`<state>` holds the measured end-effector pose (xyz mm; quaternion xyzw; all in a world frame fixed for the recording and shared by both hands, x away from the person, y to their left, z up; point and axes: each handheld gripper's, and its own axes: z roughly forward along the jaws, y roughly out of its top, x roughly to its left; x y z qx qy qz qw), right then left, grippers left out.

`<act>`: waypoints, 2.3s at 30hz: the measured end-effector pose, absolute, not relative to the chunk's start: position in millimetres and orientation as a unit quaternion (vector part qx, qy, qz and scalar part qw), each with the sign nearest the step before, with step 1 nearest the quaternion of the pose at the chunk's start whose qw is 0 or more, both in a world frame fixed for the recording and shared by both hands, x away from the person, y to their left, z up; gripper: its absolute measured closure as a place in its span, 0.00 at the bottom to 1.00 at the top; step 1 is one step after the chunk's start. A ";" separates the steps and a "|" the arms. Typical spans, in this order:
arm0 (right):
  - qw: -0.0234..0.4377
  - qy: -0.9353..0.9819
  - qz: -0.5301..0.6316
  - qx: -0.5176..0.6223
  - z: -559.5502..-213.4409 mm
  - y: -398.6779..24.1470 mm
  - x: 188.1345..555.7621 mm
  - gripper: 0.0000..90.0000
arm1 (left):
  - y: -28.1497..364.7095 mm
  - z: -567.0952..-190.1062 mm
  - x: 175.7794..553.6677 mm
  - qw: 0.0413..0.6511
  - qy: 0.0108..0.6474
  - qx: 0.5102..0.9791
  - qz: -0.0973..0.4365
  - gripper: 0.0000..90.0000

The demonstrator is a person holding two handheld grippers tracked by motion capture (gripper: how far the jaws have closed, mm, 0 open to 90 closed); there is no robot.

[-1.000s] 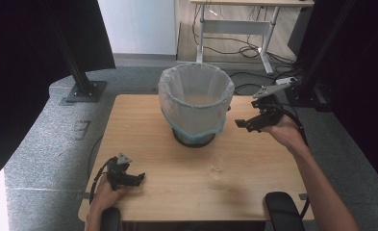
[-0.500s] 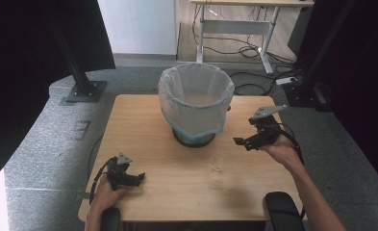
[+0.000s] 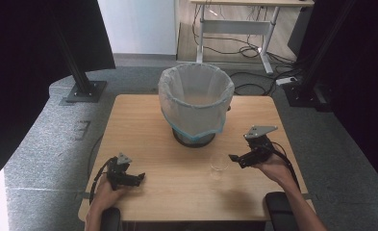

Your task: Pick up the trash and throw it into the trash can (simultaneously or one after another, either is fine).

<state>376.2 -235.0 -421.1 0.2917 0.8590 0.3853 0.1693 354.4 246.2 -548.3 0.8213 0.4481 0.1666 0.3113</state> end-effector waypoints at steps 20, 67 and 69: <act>0.129 0.879 0.377 0.262 -468.1 -200.0 364.7 0.00 | 246.2 -548.4 354.4 0.311 0.448 0.821 0.167 0.00; 0.135 0.880 0.364 0.273 -443.5 -201.2 375.5 0.24 | 246.2 -548.4 354.4 0.312 0.448 0.821 0.167 0.00; 0.135 0.879 0.365 0.274 -439.2 -202.3 376.1 0.24 | 246.2 -548.4 354.4 0.312 0.448 0.821 0.167 0.00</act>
